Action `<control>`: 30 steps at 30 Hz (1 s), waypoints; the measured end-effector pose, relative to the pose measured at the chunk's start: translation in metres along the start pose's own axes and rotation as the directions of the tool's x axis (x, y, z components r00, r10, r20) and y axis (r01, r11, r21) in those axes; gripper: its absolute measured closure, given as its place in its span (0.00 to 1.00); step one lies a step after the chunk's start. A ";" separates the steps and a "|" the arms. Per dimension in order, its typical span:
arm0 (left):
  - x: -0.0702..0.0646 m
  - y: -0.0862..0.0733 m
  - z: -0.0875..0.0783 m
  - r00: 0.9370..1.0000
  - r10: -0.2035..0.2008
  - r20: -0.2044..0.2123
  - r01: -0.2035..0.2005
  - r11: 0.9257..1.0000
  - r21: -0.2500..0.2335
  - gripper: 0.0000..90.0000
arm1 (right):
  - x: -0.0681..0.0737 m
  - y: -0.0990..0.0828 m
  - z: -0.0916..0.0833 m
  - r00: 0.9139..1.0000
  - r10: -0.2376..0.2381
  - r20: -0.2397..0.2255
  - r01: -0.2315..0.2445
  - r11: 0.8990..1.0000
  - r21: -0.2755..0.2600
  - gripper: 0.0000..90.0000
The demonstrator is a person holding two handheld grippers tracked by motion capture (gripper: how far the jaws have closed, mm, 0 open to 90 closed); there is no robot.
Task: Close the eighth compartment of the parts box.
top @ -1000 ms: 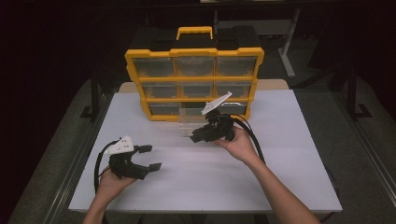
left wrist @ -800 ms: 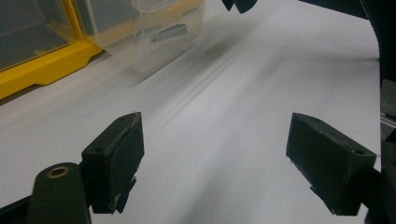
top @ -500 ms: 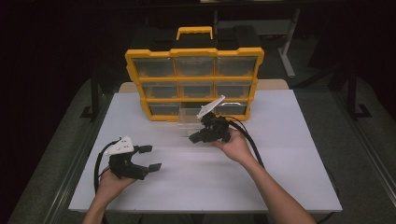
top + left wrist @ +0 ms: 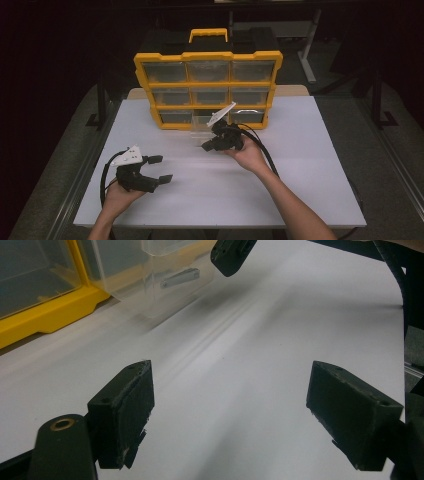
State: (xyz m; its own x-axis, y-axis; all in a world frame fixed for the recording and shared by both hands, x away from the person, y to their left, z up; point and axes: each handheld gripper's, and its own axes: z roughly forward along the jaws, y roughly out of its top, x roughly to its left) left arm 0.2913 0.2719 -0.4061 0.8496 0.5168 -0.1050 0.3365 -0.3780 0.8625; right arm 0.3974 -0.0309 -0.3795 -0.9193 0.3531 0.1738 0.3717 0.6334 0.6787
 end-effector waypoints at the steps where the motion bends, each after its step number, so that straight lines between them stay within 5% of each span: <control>1: 0.000 0.000 0.000 1.000 -0.003 0.001 0.003 1.000 0.000 0.21 | 0.000 0.000 0.000 1.000 0.002 0.005 -0.002 1.000 0.002 0.98; 19: 0.000 0.000 -0.002 1.000 -0.006 0.001 0.006 1.000 -0.006 0.21 | -0.007 0.008 0.005 0.996 -0.052 0.068 0.050 0.998 0.038 0.99; 30: 0.000 0.000 -0.002 1.000 0.000 0.000 0.000 1.000 -0.005 0.21 | -0.010 0.010 0.004 0.995 -0.045 0.089 0.040 0.998 0.049 0.99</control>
State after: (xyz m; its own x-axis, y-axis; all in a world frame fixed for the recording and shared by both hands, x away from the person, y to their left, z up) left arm 0.2907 0.2736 -0.4055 0.8497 0.5168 -0.1047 0.3341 -0.3740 0.8652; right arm 0.4103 -0.0252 -0.3778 -0.9197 0.3846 0.0790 0.3403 0.6803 0.6491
